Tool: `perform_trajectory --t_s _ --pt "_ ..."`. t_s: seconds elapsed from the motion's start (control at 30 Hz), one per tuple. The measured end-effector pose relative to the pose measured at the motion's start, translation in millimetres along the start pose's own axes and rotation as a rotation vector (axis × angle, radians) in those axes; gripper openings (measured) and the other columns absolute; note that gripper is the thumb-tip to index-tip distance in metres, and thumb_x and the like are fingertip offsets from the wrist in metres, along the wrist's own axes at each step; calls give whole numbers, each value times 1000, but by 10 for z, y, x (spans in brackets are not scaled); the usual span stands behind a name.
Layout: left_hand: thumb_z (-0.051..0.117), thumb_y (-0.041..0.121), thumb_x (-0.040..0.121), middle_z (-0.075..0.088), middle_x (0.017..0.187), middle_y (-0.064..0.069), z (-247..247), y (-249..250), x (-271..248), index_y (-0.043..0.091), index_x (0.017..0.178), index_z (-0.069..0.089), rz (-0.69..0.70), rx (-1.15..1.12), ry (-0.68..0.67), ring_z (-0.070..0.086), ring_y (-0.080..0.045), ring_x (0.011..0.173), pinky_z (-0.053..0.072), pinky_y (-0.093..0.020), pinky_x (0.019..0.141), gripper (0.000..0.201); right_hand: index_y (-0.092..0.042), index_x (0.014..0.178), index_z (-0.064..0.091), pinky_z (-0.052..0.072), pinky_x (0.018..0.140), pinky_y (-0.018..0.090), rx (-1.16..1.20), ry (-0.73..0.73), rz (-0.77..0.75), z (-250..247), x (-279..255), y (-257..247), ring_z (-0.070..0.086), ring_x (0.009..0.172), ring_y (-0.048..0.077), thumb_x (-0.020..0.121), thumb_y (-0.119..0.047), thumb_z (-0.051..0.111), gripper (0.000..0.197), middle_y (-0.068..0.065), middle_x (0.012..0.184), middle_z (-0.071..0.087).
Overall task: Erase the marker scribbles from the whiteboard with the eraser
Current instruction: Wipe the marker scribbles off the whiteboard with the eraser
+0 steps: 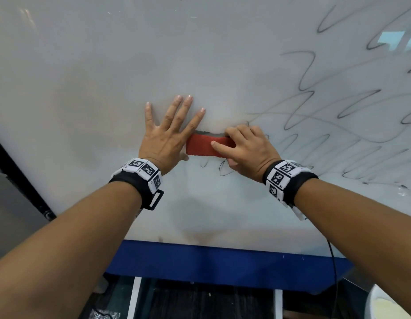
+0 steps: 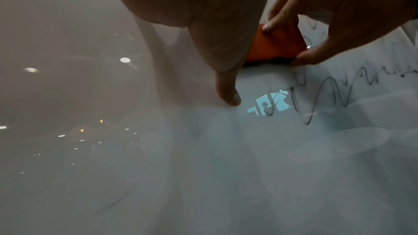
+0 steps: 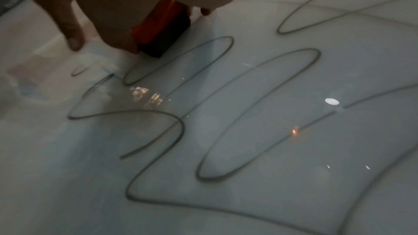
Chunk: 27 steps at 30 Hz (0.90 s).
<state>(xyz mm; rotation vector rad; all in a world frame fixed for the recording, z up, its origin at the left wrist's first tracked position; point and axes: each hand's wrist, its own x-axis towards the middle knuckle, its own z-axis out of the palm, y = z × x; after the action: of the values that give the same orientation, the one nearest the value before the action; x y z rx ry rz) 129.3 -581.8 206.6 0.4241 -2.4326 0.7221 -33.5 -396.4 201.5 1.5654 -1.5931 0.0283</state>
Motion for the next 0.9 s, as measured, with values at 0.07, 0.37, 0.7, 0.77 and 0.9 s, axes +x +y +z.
perform_trajectory --t_s 0.07,0.37,0.7,0.77,0.9 --pt "91 54 50 -6 164 -6 11 -9 -9 30 158 -2 4 6 6 0 -25 153 16 -78 106 144 -27 121 56 39 71 38 -18 30 6 -51 49 104 58 85 31 67 -19 61 55 12 104 63" --pt "84 53 66 1 164 -5 98 -48 -37 28 158 9 19 18 117 7 -25 151 20 -76 106 121 -27 119 56 38 71 38 -30 -10 3 63 -47 -115 56 84 30 61 -21 70 60 12 103 62" --pt "84 46 67 1 163 -7 110 -67 -49 26 158 9 35 4 120 8 -27 151 17 -76 108 120 -26 120 51 36 74 39 -39 -47 93 243 -184 -350 51 89 30 57 -27 77 69 13 111 46" --pt "87 50 60 -1 163 -6 96 -66 -54 27 159 8 37 0 84 5 -27 151 14 -75 109 129 -27 121 52 38 73 39 -54 -4 94 195 -162 -223 51 90 30 60 -27 76 66 12 111 50" --pt "90 48 56 -3 164 -6 103 -67 -69 28 159 7 30 -26 51 1 -26 151 11 -73 111 134 -25 123 51 39 73 41 30 120 370 143 -198 -232 50 92 32 67 -27 74 61 14 113 49"
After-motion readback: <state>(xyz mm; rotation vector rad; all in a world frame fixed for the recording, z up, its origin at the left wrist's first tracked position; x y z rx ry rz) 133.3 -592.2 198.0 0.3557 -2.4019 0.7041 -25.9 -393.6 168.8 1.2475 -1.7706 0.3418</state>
